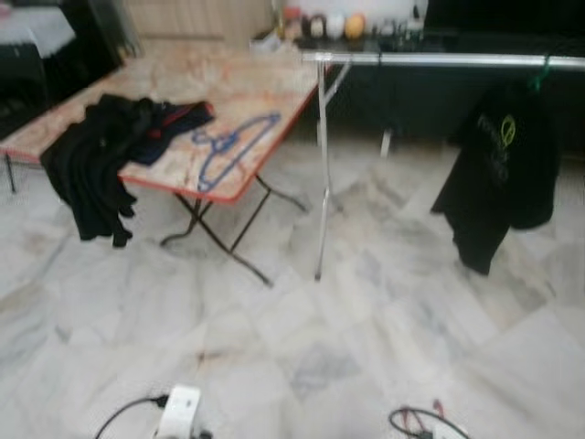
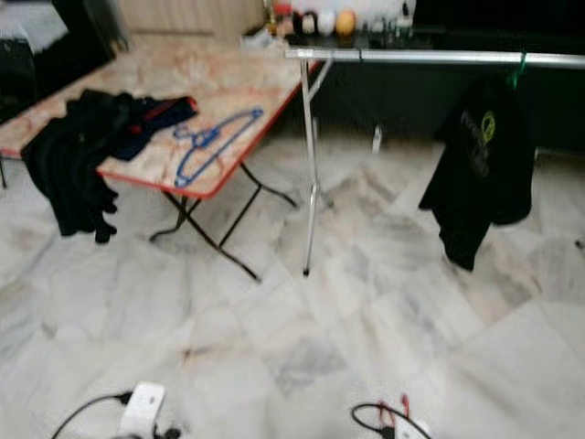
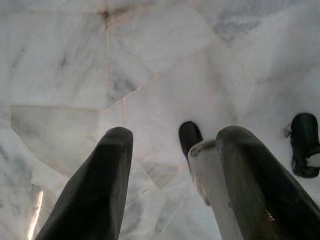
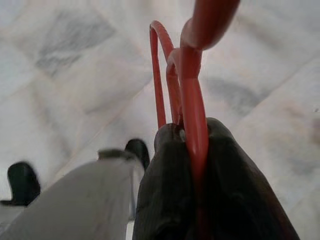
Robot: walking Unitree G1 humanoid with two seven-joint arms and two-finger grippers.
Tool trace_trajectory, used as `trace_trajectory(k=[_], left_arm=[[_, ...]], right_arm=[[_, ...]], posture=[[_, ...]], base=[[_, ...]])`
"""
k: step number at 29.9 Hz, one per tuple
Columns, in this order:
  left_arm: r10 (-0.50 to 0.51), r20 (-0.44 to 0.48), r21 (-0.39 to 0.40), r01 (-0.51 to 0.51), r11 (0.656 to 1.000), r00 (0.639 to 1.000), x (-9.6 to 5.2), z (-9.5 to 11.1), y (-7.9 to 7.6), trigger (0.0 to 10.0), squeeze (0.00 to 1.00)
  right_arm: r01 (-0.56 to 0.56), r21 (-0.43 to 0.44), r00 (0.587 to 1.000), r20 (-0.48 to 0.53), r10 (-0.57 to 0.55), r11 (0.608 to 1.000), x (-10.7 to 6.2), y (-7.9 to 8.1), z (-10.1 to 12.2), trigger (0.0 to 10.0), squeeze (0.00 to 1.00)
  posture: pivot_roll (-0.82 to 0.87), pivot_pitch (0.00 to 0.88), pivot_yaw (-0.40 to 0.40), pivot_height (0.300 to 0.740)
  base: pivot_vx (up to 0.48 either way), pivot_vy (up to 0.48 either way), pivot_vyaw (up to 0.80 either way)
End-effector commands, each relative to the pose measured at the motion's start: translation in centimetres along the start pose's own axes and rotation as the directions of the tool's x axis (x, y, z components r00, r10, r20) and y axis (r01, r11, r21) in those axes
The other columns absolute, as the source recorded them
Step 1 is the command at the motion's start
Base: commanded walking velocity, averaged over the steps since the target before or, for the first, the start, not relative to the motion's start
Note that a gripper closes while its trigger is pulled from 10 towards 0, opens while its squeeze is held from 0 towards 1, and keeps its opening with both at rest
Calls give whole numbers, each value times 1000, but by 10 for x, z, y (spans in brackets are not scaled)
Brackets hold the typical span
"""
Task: Hang hanger
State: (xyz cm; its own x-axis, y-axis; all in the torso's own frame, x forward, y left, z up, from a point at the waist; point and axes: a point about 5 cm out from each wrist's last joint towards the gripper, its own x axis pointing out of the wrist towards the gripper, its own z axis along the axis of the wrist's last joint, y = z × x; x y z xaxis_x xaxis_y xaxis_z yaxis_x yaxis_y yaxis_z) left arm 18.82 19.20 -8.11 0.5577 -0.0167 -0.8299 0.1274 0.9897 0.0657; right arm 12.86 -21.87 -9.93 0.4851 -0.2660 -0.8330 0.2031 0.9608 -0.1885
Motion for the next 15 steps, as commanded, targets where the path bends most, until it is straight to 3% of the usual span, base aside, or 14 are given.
trace_trajectory(k=[1,8,15], left_arm=[[26,-19,-11,-27,1000,999,-2,-7,10,10000,0],[29,-34,-10,-29,1000,999,-3,-9,11,10000,0],[26,-32,-7,-27,1000,999,-2,-8,11,10000,0]], right_arm=[[-36,10,999,-22,36,999,-2,14,-7,10000,0],[-35,10,999,-3,35,999,-2,14,-3,10000,0],[-41,6,999,-1,41,999,-2,15,-2,10000,0]], posture=[[-39,0,74,740],[-42,0,74,740],[-42,0,73,740]], base=[[0,0,0],[0,0,0],[289,0,0]])
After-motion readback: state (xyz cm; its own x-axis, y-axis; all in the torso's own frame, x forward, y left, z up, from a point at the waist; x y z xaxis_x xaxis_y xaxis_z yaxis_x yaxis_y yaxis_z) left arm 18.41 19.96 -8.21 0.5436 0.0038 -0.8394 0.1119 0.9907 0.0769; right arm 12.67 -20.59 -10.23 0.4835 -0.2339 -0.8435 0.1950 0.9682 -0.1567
